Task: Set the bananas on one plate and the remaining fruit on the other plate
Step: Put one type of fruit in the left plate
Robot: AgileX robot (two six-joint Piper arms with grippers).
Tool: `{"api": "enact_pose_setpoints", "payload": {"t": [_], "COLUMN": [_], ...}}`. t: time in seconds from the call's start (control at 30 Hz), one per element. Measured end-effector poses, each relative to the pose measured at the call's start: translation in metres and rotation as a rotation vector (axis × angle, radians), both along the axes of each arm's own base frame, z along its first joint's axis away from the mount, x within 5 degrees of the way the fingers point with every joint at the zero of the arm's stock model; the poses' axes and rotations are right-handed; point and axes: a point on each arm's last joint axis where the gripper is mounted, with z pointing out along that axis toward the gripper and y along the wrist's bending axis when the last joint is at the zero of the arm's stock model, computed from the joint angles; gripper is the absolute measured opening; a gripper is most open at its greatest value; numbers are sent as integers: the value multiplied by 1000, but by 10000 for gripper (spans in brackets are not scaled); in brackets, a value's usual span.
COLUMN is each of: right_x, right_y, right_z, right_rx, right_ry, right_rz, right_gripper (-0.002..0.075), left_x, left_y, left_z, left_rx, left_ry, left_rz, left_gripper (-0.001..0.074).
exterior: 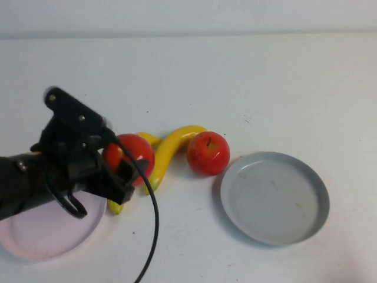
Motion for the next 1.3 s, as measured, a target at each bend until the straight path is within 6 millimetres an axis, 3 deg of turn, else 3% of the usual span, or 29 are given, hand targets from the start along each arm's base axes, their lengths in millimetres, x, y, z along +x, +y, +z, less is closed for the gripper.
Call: {"api": "enact_pose_setpoints", "payload": {"t": [0.13,0.47,0.73,0.87,1.03,1.3], "right_x": [0,0,0,0,0,0], "right_y": [0,0,0,0,0,0], "right_z": [0,0,0,0,0,0], "right_rx": [0,0,0,0,0,0], "right_ry": [0,0,0,0,0,0], "right_rz": [0,0,0,0,0,0], "right_gripper": [-17,-17,-17,-17,-17,-17], "left_x": [6,25,35,39,38,23], "left_y": [19,69,76,77,77,78], "left_z": [3,-21,-49,-57,-54,-15], "left_rx": [-47,-29,60,43,29,-11], "left_ry": [37,209,299,336,330,183], "left_rz": [146,347,354,393,411,403], "left_gripper": [566,566,567,656,668,668]}}
